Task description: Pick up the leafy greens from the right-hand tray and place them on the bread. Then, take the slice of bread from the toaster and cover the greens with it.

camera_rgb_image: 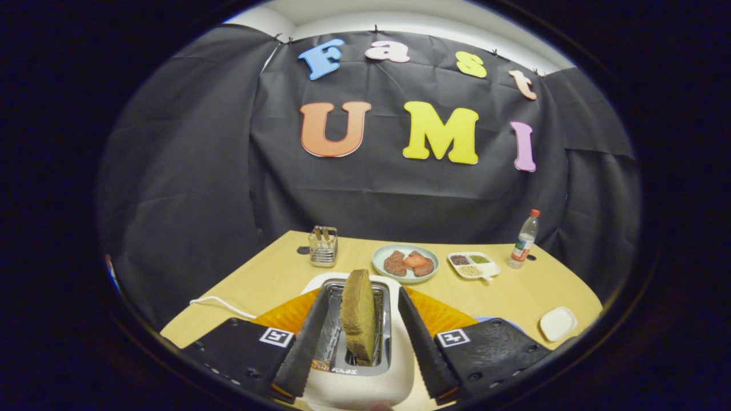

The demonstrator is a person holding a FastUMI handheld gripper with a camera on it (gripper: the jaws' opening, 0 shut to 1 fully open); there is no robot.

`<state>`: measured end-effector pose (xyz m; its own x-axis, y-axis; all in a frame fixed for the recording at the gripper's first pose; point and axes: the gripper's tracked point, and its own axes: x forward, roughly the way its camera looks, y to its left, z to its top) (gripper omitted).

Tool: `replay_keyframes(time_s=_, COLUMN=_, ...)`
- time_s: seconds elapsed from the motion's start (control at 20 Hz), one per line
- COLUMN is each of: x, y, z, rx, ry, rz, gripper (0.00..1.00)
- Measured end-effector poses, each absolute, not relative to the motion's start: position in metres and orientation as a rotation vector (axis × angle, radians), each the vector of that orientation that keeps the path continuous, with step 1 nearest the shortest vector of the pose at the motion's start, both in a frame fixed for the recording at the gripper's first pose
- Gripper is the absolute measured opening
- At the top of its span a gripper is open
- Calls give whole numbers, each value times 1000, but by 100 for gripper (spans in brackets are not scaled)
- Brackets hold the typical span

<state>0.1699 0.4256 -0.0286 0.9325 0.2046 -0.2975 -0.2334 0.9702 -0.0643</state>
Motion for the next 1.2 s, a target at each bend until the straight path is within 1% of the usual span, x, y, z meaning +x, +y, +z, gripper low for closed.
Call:
replay_keyframes(time_s=0.1, x=173, y=428, z=-40, rx=-96, ry=329, rz=229, gripper=63)
replay_keyframes(time_s=0.15, x=174, y=429, z=-42, rx=-95, ry=338, rz=233, gripper=59)
replay_keyframes(time_s=0.35, x=175, y=427, z=-40, rx=-73, ry=342, rz=232, gripper=19)
replay_keyframes(time_s=0.4, x=175, y=427, z=-40, rx=-79, ry=344, rz=242, gripper=16)
replay_keyframes(time_s=0.45, x=175, y=429, z=-38, rx=-76, ry=340, rz=261, gripper=10)
replay_keyframes(time_s=0.5, x=174, y=426, z=-36, rx=-65, ry=343, rz=265, gripper=10)
replay_keyframes(time_s=0.55, x=174, y=425, z=-36, rx=-53, ry=346, rz=269, gripper=2)
replay_keyframes(time_s=0.7, x=170, y=419, z=-19, rx=-31, ry=333, rz=296, gripper=2)
replay_keyframes(time_s=1.0, x=149, y=405, z=48, rx=16, ry=219, rz=348, gripper=2)
replay_keyframes(time_s=1.2, x=133, y=379, z=81, rx=76, ry=167, rz=359, gripper=2)
